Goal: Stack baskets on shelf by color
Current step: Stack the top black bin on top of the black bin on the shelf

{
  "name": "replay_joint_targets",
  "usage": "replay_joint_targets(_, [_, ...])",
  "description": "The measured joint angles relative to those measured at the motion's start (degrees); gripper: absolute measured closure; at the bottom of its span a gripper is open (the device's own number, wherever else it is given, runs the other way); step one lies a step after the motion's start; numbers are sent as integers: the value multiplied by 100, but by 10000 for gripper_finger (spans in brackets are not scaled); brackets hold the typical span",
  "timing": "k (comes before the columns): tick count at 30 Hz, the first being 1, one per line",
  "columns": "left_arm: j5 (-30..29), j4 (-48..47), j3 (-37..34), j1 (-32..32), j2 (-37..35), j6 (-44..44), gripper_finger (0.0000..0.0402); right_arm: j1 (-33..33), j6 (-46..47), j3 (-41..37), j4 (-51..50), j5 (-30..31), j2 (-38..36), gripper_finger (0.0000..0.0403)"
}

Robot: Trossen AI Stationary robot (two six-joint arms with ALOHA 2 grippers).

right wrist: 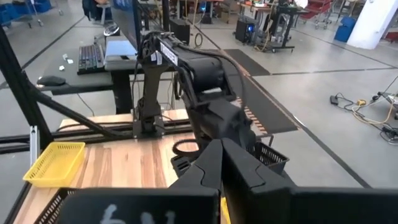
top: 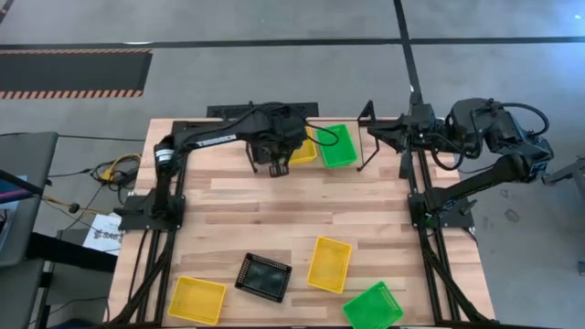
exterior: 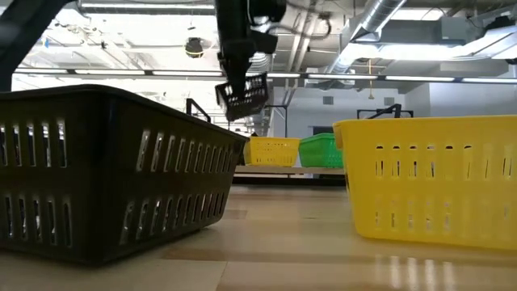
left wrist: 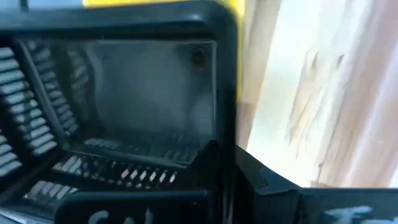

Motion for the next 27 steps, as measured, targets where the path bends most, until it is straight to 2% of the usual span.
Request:
replay_joint_targets(7, [26, -363, -2, 186, 295, -752, 401, 0, 6, 0, -178, 0, 0, 377])
replay_joint_targets(12, [338, -537, -35, 307, 381, -1391, 401, 0, 3, 0, -227, -2, 0, 377])
replay_joint_targets(27, [424, -752, -72, 260, 435, -1139, 401, 0, -12, 0, -251, -2, 0, 377])
